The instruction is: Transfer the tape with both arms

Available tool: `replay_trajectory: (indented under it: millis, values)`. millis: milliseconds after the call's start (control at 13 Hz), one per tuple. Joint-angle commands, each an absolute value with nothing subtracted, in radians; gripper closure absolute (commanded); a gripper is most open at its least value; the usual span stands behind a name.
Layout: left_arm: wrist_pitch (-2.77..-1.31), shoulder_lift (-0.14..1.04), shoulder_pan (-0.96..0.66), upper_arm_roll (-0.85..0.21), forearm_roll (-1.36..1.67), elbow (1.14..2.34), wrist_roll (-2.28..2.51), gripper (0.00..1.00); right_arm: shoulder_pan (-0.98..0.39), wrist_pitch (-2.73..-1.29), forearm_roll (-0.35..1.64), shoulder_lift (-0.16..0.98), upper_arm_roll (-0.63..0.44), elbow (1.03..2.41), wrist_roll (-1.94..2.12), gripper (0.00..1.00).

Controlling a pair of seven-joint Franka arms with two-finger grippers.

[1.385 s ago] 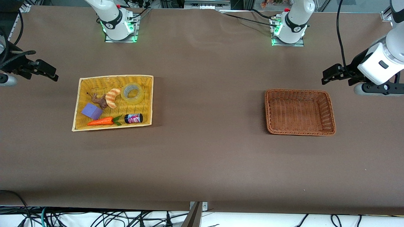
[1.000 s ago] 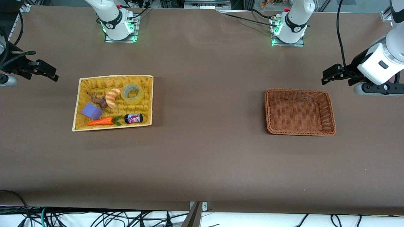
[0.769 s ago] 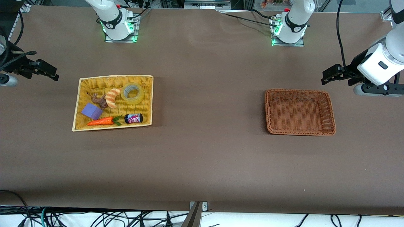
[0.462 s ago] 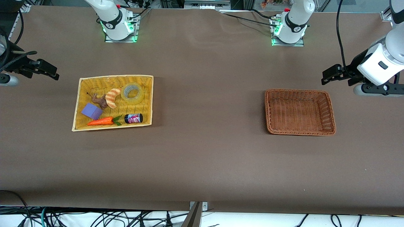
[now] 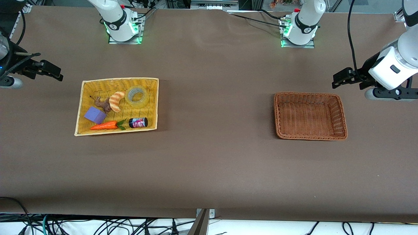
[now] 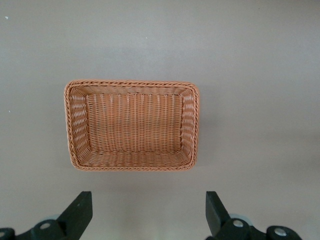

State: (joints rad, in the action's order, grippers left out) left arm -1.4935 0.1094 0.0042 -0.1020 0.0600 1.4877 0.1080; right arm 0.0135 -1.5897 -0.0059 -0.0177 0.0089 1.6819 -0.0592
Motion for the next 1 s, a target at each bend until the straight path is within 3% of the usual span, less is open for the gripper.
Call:
replay_trajectory:
  millis: [0,308,462,846,923]
  values:
    - [-1.493,0.114,0.006,-0.101,0.052,1.479,0.083,0.0,0.018,-1.582,-0.012,-0.023,0.023,1.695,-0.066,0.0]
    - [-1.493,0.114,0.006,-0.103,0.054,1.479,0.083,0.0,-0.06,-1.525,-0.009,0.055,0.025,1.701,-0.048,0.0]
    - [-1.493,0.114,0.006,-0.103,0.054,1.477,0.083,0.0,-0.083,-1.566,-0.002,0.077,0.064,1.759,-0.049,0.0]
    - [-1.493,0.114,0.006,-0.103,0.052,1.479,0.083,0.0,-0.09,-1.984,-0.005,0.107,0.141,2.119,0.026,0.0]
    - [-1.493,0.114,0.005,-0.103,0.052,1.479,0.083,0.0,-0.089,-2.128,-0.003,0.116,0.153,2.211,0.055,0.0]
